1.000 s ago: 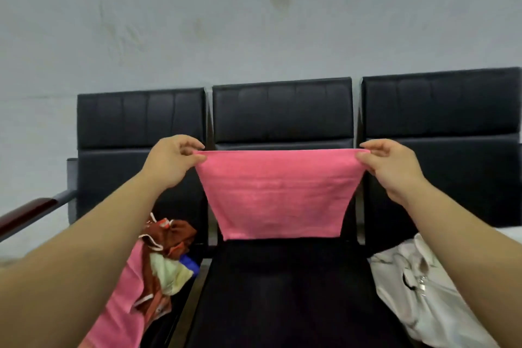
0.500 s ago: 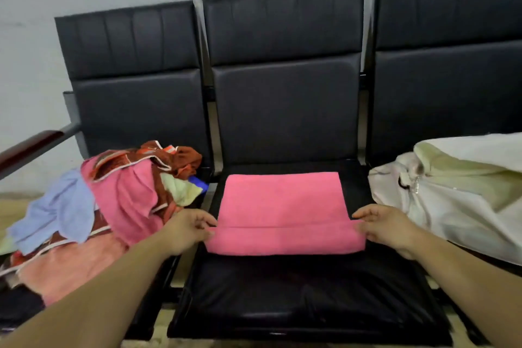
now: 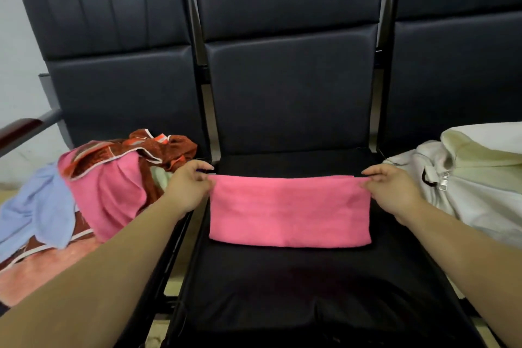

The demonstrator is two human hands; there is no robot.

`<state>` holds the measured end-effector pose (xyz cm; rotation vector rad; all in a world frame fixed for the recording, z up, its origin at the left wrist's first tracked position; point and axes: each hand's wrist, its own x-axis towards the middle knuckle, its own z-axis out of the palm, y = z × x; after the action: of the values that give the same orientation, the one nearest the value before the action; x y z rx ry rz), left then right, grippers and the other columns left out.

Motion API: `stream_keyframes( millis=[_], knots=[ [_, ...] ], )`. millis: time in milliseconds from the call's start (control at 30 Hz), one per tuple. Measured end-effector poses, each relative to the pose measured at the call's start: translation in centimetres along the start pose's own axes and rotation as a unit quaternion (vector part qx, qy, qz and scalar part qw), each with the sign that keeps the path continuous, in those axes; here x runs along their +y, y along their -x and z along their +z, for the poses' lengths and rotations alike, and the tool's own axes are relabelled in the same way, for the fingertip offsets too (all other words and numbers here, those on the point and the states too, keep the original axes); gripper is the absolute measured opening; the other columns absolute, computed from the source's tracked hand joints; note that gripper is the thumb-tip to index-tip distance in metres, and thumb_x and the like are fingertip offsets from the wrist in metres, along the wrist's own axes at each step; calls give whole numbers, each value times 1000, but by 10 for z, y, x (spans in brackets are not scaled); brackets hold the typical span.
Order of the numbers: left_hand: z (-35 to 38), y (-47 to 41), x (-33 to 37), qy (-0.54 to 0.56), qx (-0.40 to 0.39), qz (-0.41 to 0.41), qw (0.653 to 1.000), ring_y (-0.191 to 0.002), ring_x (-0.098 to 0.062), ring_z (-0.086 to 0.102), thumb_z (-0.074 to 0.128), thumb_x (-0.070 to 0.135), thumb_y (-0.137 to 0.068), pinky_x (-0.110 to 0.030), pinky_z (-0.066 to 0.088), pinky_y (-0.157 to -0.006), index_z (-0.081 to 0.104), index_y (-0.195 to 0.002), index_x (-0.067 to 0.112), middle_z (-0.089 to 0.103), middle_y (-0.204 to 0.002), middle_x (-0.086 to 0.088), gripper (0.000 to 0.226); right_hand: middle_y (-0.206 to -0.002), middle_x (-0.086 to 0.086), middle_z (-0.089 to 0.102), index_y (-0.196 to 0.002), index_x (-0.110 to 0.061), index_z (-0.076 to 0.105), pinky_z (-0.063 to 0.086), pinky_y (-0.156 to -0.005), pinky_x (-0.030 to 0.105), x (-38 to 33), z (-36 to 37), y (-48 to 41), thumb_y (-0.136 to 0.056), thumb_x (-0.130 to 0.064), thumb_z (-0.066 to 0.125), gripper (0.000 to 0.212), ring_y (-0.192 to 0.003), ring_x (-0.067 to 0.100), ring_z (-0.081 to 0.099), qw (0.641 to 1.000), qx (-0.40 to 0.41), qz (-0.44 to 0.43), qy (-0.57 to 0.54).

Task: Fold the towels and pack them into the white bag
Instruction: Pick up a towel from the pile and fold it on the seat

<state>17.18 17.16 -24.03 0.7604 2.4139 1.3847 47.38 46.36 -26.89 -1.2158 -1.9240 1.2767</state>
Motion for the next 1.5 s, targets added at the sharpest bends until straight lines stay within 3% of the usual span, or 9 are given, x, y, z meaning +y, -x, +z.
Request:
stream_keyframes(
  millis=[167, 300, 567, 700, 800, 967, 1100, 1333, 1500],
  knots=[
    [30, -47, -11, -52, 27, -2, 998, -73, -17, 64, 64, 2, -91, -27, 45, -61, 62, -111, 23, 69, -87, -1, 29, -93, -4, 71, -105, -21, 69, 51, -73, 26, -2, 20, -40, -90, -6, 68, 21, -87, 12, 66, 998, 30, -23, 44],
    [52, -71, -29, -73, 32, -11, 997, -84, -17, 63, 63, 1, -92, -22, 45, -67, 63, -115, 20, 64, -88, 6, 30, -91, -6, 70, -101, -22, 68, 56, -83, 36, 12, 36, -65, -89, -11, 70, 17, -86, 11, 66, 997, 37, -19, 64],
    [71, -80, -50, -151, 34, 9, 988, -84, -18, 59, 69, 5, -87, -26, 40, -78, 61, -119, 12, 58, -81, 7, 34, -106, -3, 69, -115, -20, 65, 47, -71, 25, 29, 46, -76, -92, -21, 70, 24, -93, 13, 60, 989, 57, -21, 139],
    [73, -55, -38, -229, 41, 50, 971, -107, -29, 58, 71, 22, -86, -39, 49, -93, 55, -131, 16, 55, -116, -9, 48, -118, 0, 64, -119, -20, 64, 48, -83, 29, 30, 42, -65, -90, -18, 71, 29, -99, 14, 60, 979, 51, -88, 176],
    [85, -16, -16, -408, -44, 171, 896, -122, -31, 47, 63, 43, -89, -46, 44, -103, 46, -142, 25, 44, -134, -8, 59, -115, -6, 56, -115, -24, 67, 44, -85, 27, 22, 33, -48, -90, -19, 70, 26, -102, 13, 56, 941, -29, -211, 262],
    [129, 39, -5, -427, -250, 171, 852, -134, -26, 41, 46, 53, -99, -40, 37, -113, 31, -154, 30, 43, -143, -3, 61, -142, -4, 53, -142, -24, 54, 38, -108, 28, 26, 25, -27, -95, -40, 59, 49, -128, 19, 48, 822, -207, -248, 469],
    [130, 34, -7, -477, -255, 143, 829, -144, -31, 29, 37, 64, -98, -47, 26, -118, 18, -159, 30, 31, -157, -3, 72, -132, -4, 64, -136, -27, 56, 47, -100, 29, 22, 16, -4, -92, -41, 59, 47, -118, 18, 61, 829, -217, -213, 469],
    [125, 45, -5, -487, -307, 129, 807, -155, -34, -3, 50, 62, -92, -59, 0, -123, 9, -160, 27, 4, -168, -2, 86, -99, -16, 75, -97, -36, 71, 51, -85, 16, 28, 30, 65, -80, -37, 79, 19, -91, -3, 68, 837, -385, -175, 347],
    [116, 103, 1, -384, -298, 170, 857, -148, -21, 20, 57, 56, -94, -41, 20, -122, 33, -154, 30, 27, -158, 0, 70, -99, -19, 72, -107, -36, 73, 50, -83, 12, 36, 26, 83, -80, -31, 82, 29, -91, -3, 66, 867, -352, -207, 285]
  ],
)
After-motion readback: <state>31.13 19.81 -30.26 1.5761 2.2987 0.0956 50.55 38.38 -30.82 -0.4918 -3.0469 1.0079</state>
